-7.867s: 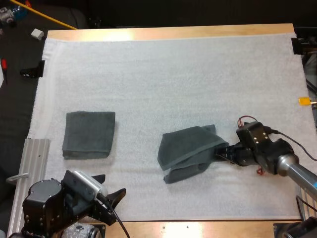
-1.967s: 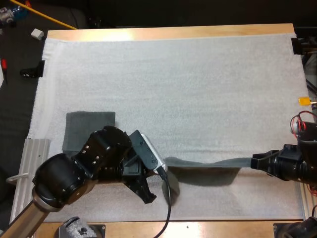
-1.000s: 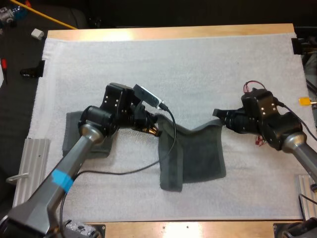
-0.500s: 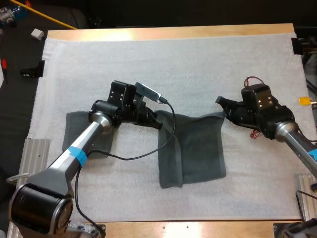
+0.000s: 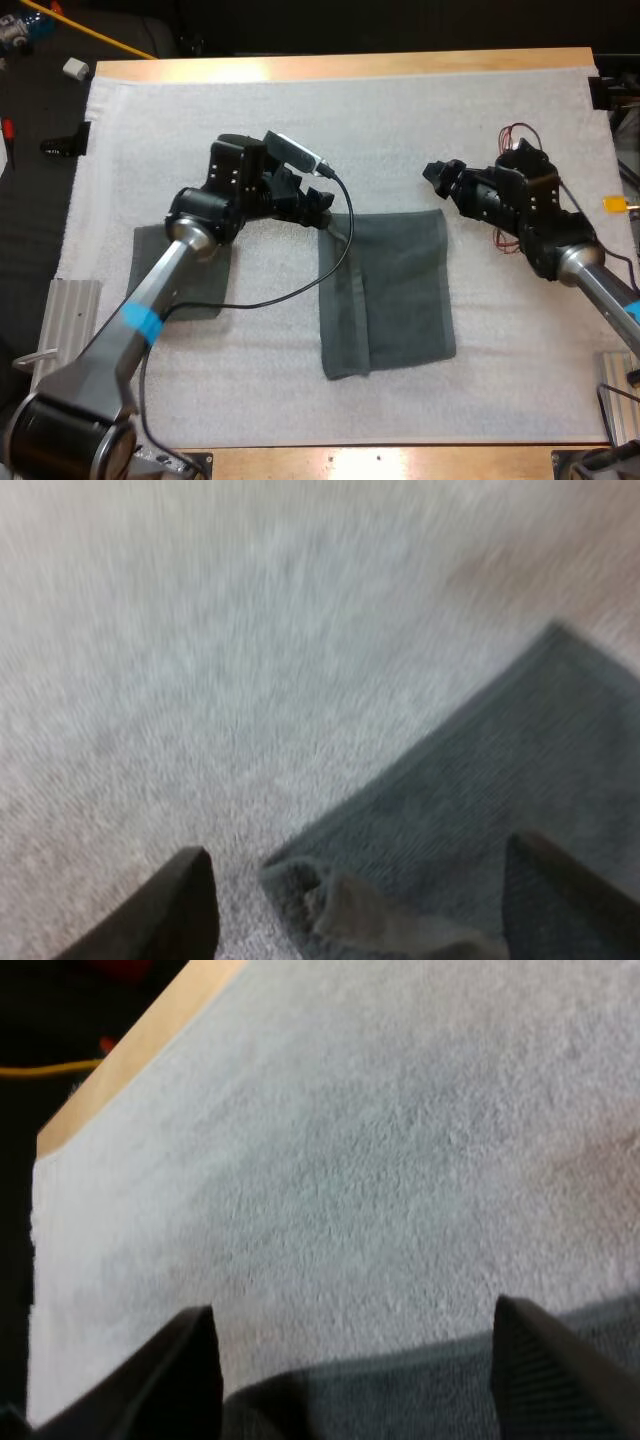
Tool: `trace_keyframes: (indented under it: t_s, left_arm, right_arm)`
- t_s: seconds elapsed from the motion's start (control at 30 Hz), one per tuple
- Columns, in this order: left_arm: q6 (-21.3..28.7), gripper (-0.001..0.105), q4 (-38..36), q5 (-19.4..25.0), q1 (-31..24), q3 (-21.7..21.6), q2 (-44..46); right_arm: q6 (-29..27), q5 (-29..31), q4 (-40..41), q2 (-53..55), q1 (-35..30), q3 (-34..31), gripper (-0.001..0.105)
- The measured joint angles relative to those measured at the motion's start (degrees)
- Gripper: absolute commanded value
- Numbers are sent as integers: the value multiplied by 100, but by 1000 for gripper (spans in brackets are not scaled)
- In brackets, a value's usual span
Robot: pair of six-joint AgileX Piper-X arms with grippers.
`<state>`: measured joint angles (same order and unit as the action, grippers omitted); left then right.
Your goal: Pick towel from pile, fold and stack
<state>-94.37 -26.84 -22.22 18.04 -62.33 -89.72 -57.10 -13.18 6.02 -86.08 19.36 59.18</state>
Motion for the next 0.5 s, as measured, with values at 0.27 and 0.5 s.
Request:
trace_keyframes:
  t_s: [0.27, 0.5]
  left_arm:
    - [11, 59, -528, 36, 0, -32, 810]
    - [-21, 59, -1421, 71, 0, -14, 1950]
  right_arm:
    - [-855, -42, 915, 672, 0, 0, 57]
    - [-1420, -22, 2275, 1835, 18, 0, 57]
